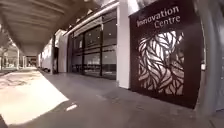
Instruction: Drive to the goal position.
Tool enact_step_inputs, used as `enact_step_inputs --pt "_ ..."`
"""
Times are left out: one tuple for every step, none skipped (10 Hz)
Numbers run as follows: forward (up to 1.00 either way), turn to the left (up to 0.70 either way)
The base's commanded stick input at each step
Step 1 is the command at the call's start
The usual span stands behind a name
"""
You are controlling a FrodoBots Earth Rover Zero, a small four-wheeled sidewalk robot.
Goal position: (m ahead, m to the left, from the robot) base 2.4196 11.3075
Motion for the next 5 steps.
enact_step_inputs --pt "0.7 0.35" --pt "0.7 0.35" --pt "0.7 0.35" --pt "0.7 0.35" --pt "0.7 0.35"
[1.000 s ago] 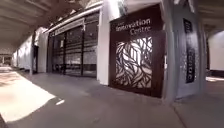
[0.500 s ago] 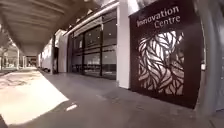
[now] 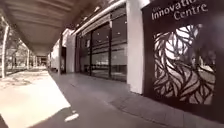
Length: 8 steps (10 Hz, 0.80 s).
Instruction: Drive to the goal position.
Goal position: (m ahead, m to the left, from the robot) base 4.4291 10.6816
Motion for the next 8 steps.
enact_step_inputs --pt "0.7 0.35" --pt "0.7 0.35" --pt "0.7 0.35" --pt "0.05 0.33" --pt "-0.56 0.19" --pt "-0.34 0.0" --pt "0.0 0.0" --pt "0.0 0.0"
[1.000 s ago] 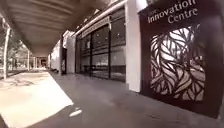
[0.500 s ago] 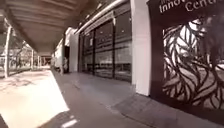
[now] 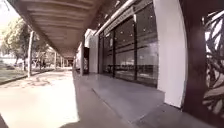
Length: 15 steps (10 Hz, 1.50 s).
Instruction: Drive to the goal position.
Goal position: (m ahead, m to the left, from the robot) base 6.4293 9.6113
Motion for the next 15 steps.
enact_step_inputs --pt "0.0 0.0" --pt "0.0 0.0" --pt "0.0 0.0" --pt "0.0 0.0" --pt "0.0 0.0" --pt "0.0 0.0" --pt "0.0 0.0" --pt "0.69 0.25" --pt "0.7 0.3" --pt "0.7 0.35" --pt "0.7 0.35" --pt "0.7 0.35" --pt "0.7 0.35" --pt "0.7 0.35" --pt "0.7 0.35"
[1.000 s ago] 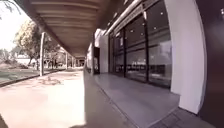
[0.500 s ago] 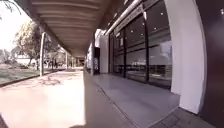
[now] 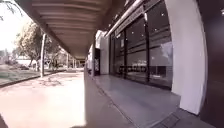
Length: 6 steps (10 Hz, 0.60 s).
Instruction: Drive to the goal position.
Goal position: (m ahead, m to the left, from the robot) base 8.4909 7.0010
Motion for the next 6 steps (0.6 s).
enact_step_inputs --pt "0.7 0.35" --pt "0.7 0.35" --pt "0.7 0.35" --pt "0.7 0.2" --pt "0.7 0.0" --pt "0.7 0.0"
